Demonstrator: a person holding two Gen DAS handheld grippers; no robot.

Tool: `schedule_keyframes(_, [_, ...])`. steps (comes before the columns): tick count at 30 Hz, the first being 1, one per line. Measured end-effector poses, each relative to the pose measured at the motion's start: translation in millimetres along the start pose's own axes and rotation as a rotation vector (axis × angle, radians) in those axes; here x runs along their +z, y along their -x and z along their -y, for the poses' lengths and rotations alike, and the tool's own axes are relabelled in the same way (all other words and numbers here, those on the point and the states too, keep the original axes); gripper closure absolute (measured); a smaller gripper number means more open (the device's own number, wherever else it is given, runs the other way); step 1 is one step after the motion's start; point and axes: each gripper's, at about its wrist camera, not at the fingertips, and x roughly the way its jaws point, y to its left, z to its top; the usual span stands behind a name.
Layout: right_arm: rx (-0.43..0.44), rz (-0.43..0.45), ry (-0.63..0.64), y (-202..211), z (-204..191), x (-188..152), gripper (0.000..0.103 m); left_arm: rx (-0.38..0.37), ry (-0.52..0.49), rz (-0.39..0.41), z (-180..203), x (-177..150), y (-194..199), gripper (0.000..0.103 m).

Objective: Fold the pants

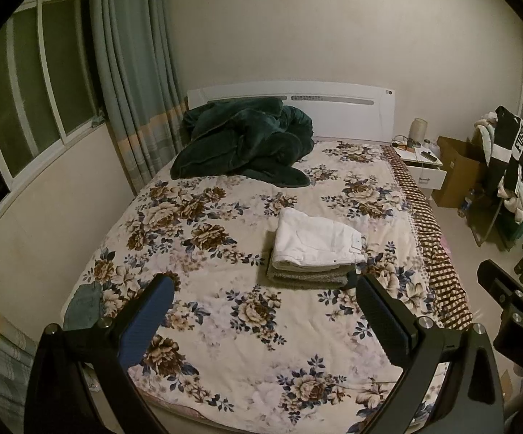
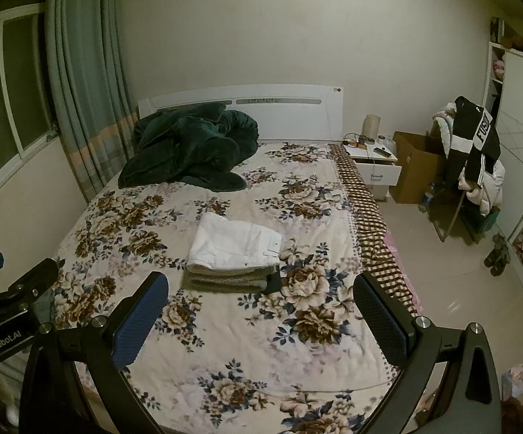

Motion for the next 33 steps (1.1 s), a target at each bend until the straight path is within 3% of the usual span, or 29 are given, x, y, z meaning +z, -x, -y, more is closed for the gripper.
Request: schedule_keyframes(33, [0.018,-0.023,-0.008,-2.6,12.2,-10.1,0.000,-0.008,-0.010,-0.009,7.8,1.5,7.2,0.000])
